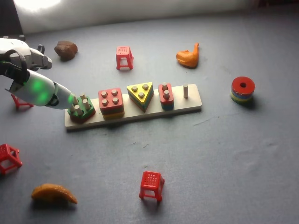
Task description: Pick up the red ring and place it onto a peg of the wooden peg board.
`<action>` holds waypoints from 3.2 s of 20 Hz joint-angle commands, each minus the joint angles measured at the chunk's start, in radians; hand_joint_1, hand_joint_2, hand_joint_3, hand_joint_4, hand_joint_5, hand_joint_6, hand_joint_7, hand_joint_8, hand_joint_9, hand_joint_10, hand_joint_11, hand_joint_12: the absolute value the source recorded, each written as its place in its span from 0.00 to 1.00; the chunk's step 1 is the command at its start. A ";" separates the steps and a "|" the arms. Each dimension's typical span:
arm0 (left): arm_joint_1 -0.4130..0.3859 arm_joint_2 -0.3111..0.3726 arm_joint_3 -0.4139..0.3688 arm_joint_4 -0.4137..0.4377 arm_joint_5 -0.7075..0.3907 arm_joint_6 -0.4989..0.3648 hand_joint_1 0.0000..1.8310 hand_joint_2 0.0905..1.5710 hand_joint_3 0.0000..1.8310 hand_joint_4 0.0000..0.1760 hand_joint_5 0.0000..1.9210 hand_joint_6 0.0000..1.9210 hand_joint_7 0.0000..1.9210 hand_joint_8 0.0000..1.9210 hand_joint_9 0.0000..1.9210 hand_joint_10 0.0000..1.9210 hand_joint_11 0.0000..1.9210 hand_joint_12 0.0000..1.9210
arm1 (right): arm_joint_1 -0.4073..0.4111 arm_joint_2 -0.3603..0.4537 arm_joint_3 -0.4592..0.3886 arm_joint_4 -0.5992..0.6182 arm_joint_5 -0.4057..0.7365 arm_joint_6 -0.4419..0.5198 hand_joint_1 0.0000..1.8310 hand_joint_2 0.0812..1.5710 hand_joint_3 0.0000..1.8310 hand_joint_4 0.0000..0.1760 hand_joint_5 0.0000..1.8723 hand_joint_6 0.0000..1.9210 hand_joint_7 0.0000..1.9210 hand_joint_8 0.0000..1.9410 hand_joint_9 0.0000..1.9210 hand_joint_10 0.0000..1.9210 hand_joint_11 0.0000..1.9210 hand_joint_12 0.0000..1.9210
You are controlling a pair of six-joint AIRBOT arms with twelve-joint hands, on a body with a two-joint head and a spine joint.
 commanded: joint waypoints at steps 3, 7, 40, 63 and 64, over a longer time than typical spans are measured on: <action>-0.010 0.005 0.005 0.059 -0.021 -0.003 0.00 0.72 0.02 0.00 0.00 0.00 0.00 0.00 0.00 0.00 0.00 0.00 | 0.006 0.008 0.002 -0.002 0.113 -0.001 0.13 0.69 0.01 0.00 0.00 0.00 0.00 0.00 0.01 0.00 0.00 0.06; -0.012 0.005 0.005 0.059 -0.021 -0.003 0.00 0.72 0.02 0.00 0.00 0.00 0.00 0.00 0.00 0.00 0.00 0.00 | 0.005 0.007 0.002 -0.002 0.110 -0.001 0.16 0.67 0.00 0.00 0.04 0.00 0.03 0.00 0.03 0.00 0.00 0.14; -0.013 0.009 0.011 0.058 -0.008 -0.031 0.00 0.73 0.01 0.00 0.00 0.00 0.00 0.00 0.00 0.00 0.00 0.00 | 0.052 -0.503 0.480 0.149 -0.203 -0.179 0.62 0.50 0.00 0.00 0.02 0.00 0.00 0.00 0.02 0.00 0.00 0.36; -0.012 0.009 0.014 0.059 -0.005 -0.031 0.00 0.74 0.00 0.00 0.02 0.00 0.00 0.00 0.00 0.00 0.00 0.00 | 0.029 -0.605 0.580 0.148 -0.228 -0.266 0.68 0.61 0.00 0.00 0.29 0.01 0.32 0.00 0.33 0.01 0.15 0.48; -0.012 0.009 0.013 0.059 -0.005 -0.031 0.00 0.74 0.00 0.00 0.02 0.00 0.01 0.00 0.00 0.00 0.00 0.00 | 0.028 -0.605 0.580 0.148 -0.225 -0.266 0.68 0.61 0.00 0.00 0.31 0.00 0.34 0.00 0.35 0.01 0.17 0.47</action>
